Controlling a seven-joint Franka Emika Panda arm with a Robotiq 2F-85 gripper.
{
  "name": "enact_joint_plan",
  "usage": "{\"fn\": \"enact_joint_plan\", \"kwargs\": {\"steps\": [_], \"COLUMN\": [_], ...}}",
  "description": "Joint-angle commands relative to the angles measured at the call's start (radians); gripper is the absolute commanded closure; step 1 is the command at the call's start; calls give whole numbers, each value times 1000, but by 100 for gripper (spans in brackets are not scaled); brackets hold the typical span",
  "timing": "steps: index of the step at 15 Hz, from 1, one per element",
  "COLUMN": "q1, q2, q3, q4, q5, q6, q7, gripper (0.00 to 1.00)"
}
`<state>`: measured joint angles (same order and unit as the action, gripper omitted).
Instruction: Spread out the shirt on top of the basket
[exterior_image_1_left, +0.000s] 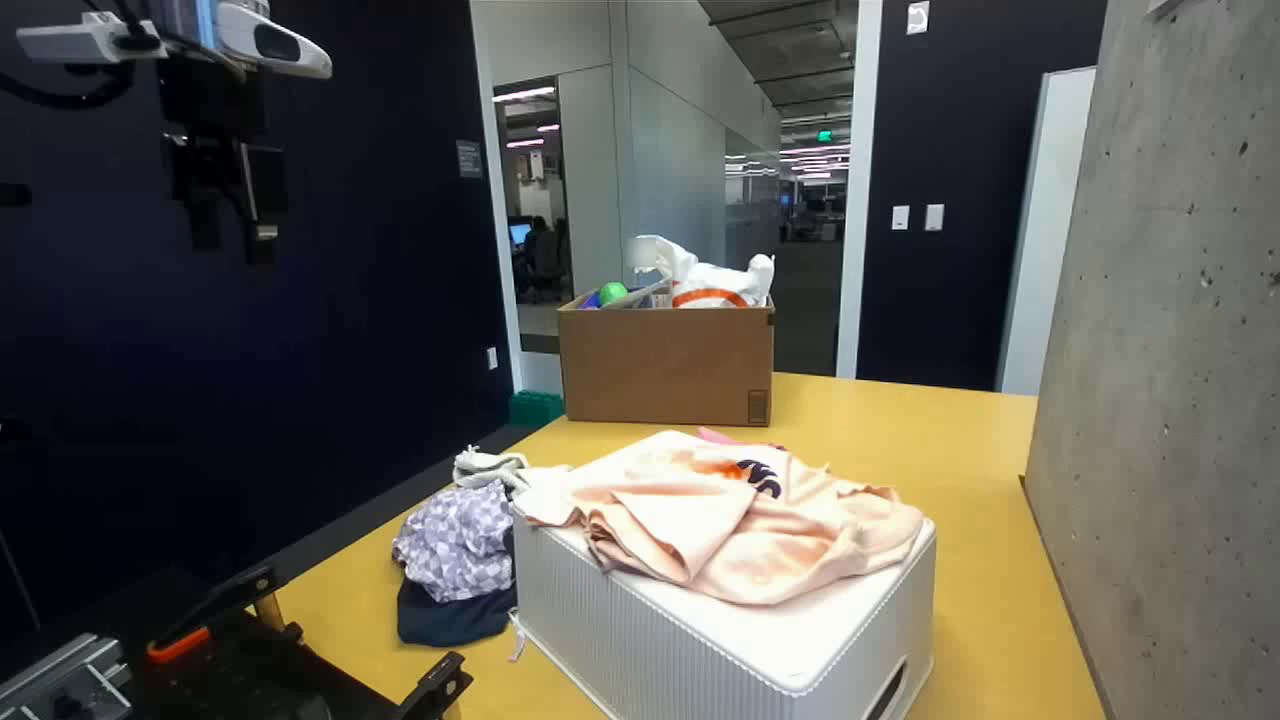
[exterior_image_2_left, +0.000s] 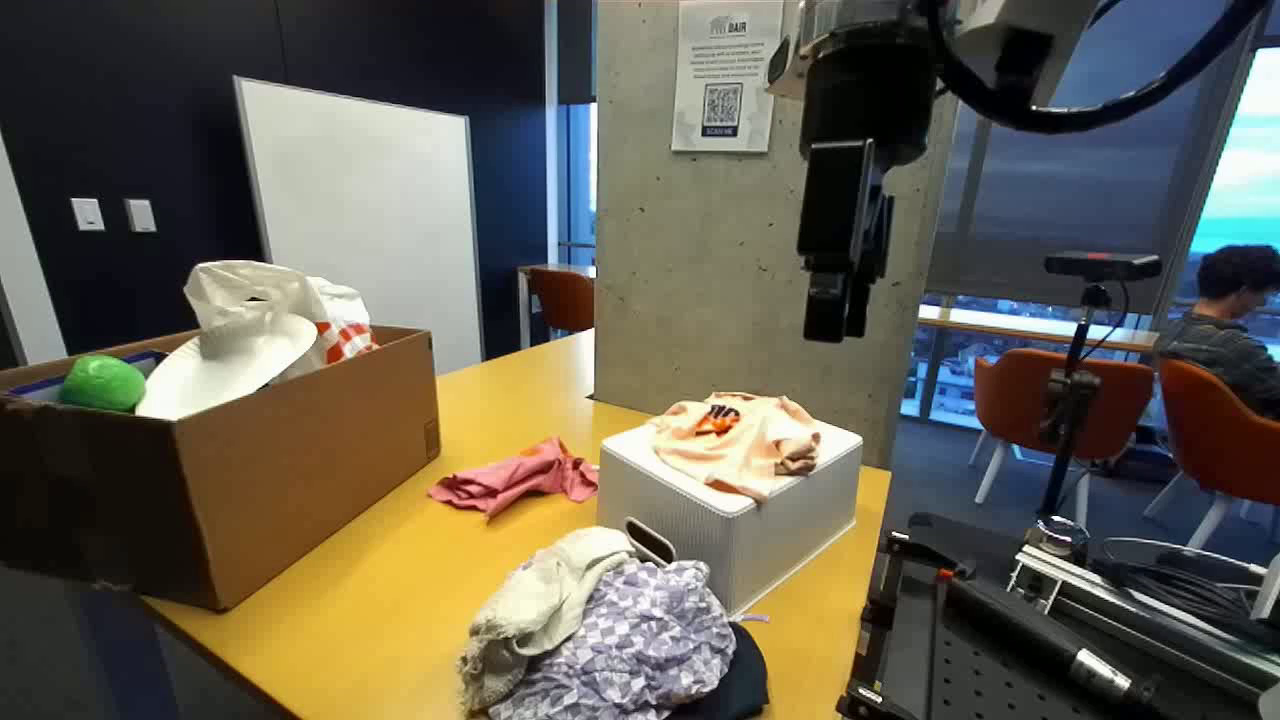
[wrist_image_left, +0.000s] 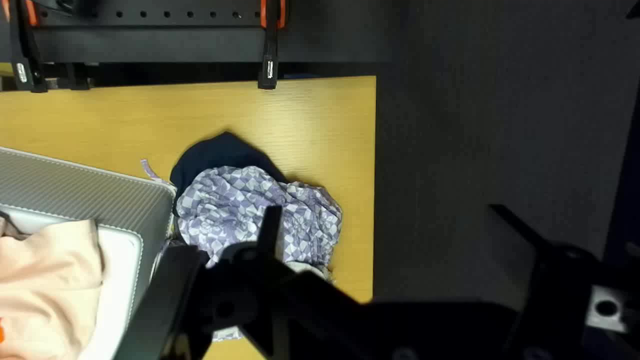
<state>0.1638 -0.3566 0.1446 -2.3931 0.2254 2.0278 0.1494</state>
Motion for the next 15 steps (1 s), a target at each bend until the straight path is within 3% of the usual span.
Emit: {"fn": "enact_joint_plan", "kwargs": {"steps": [1,5,11,15], "q1": [-5,-5,-90,-111], "q2": [0,0,41,150], "q3": [4,4,-17,-41], "q4": [3,4,-85,-130], "q5": [1,1,-100,-111], "q6": [-2,-2,174,293], "q7": [-1,-1,26,-13], "gripper": [0,0,0,0]}}
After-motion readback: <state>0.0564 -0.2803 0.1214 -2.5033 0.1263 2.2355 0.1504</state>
